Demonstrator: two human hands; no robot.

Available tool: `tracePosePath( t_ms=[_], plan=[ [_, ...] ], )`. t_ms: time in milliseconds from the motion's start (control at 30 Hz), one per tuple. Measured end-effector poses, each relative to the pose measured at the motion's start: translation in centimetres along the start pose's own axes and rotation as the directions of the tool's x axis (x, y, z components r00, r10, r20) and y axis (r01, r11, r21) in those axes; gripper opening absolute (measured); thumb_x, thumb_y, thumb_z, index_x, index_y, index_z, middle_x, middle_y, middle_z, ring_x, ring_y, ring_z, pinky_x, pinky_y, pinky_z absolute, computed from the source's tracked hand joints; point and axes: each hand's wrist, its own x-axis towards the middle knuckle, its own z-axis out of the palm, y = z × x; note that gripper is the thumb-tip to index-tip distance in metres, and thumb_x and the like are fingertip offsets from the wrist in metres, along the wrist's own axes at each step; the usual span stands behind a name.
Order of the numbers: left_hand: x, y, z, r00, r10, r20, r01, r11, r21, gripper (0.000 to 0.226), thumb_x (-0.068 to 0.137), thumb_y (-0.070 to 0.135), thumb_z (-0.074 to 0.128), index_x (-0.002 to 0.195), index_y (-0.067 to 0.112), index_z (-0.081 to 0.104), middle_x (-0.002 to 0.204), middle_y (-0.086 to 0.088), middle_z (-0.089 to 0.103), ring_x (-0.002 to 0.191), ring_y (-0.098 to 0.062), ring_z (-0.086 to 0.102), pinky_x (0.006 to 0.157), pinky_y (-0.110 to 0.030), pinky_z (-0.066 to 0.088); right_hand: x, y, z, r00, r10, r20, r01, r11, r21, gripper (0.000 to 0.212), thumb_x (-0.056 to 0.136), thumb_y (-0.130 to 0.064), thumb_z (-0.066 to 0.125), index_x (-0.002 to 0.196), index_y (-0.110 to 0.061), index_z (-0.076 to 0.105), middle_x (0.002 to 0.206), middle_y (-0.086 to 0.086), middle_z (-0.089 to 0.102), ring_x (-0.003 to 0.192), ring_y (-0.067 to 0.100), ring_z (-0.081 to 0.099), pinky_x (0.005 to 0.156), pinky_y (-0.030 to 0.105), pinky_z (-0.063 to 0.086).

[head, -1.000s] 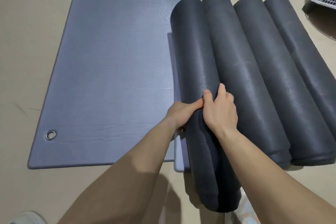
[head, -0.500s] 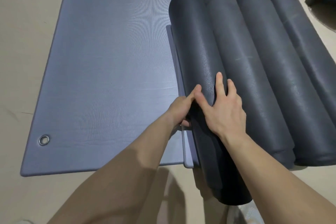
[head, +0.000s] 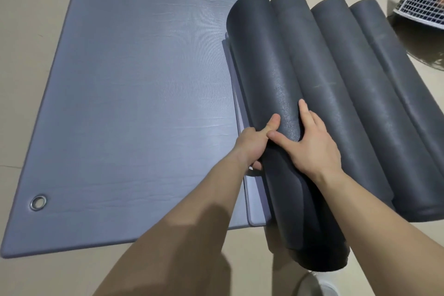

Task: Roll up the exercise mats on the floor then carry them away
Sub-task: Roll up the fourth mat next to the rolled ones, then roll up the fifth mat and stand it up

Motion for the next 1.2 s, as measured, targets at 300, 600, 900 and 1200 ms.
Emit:
tracePosePath(
  t_ms=[300,600,900,1200],
  plan=[
    [2.9,1.4,5.7,0.998,-0.043,0.046,0.044,0.999,-0.002,0.109,0.047,0.101,0.062,0.120,0.020,0.063,0.112,-0.008,0.074,0.081,-0.041,0.077,0.075,-0.059,0.062,3.9,5.3,-2.9,0.997,-0.017,-0.077,0.020,0.999,0.047,0.076,0.095,-0.071,0.046,0.161,-0.045,0.019,0.166,-0.003,0.032,0.148,0.026,0.039,0.113,0.047,0.036],
    [2.3,0.4,4.8,0.992,0.126,0.000,-0.116,0.909,0.400,0.082,0.083,0.079,0.055,0.129,0.011,0.063,0.103,-0.006,0.073,0.071,-0.021,0.069,0.071,-0.034,0.054,3.7,4.3,-2.3,0.940,-0.106,-0.324,-0.001,0.949,-0.314,0.051,0.102,-0.043,0.055,0.148,-0.021,0.051,0.145,0.018,0.051,0.122,0.045,0.050,0.092,0.055,0.047],
    [-14.4,-12.4,-17.8,0.976,0.122,-0.178,0.159,0.152,0.975,0.063,0.079,0.055,0.069,0.134,0.031,0.048,0.133,0.004,0.045,0.121,-0.026,0.050,0.087,-0.038,0.051,-9.6,-4.0,9.4,0.832,-0.295,0.470,0.416,0.892,-0.177,0.051,0.097,-0.046,0.056,0.145,-0.029,0.050,0.146,0.001,0.043,0.130,0.029,0.042,0.093,0.041,0.044],
    [-17.3,-20.7,-27.6,0.857,0.491,-0.156,0.172,0.013,0.985,0.063,0.075,0.031,0.086,0.128,0.026,0.051,0.125,-0.007,0.053,0.107,-0.033,0.051,0.066,-0.040,0.051,-14.0,-1.1,15.3,0.829,-0.428,0.361,0.553,0.723,-0.413,0.060,0.086,-0.048,0.074,0.134,-0.028,0.045,0.134,-0.001,0.044,0.114,0.029,0.048,0.076,0.037,0.044]
  ],
)
